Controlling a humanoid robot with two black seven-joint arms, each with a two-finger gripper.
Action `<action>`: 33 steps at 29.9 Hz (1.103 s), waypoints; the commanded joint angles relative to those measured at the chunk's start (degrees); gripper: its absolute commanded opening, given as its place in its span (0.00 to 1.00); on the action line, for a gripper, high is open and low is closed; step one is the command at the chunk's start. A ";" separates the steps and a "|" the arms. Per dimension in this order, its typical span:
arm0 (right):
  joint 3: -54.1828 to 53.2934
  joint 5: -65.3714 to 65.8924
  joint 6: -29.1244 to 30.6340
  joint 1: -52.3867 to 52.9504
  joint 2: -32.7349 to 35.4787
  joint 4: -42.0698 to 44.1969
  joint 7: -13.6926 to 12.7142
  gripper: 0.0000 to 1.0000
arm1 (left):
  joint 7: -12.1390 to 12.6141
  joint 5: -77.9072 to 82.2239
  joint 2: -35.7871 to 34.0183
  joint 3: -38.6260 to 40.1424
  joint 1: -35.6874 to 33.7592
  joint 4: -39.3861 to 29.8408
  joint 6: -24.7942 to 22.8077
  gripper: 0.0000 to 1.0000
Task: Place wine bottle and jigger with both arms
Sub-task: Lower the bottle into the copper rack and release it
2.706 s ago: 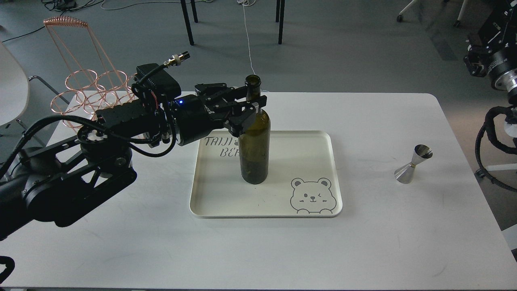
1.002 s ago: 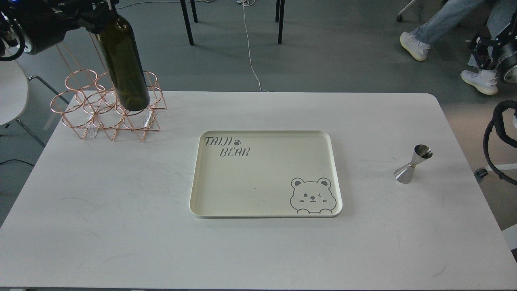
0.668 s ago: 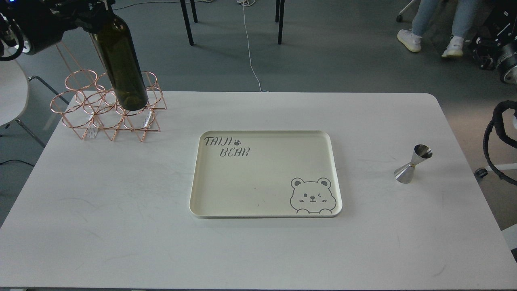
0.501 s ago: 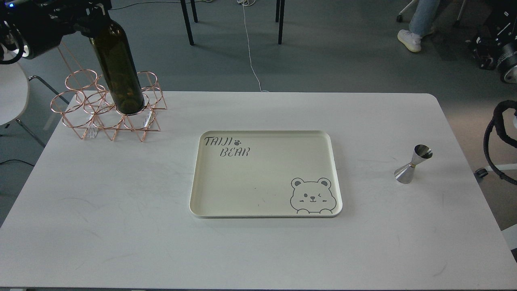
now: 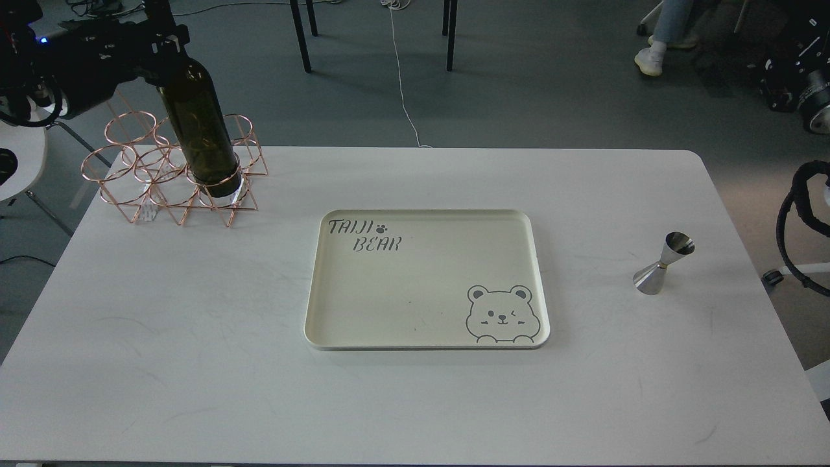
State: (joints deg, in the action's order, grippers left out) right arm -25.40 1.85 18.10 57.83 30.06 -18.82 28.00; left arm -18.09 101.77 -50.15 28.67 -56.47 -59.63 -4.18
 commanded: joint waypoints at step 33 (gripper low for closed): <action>0.00 0.00 0.01 0.18 0.09 -0.08 0.00 0.97 | -0.81 -25.71 1.81 -0.90 -0.13 5.75 1.63 0.93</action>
State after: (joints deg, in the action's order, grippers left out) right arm -25.40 1.85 18.10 58.00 30.06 -18.90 28.00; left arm -19.15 83.84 -48.16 27.84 -55.31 -54.47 -3.52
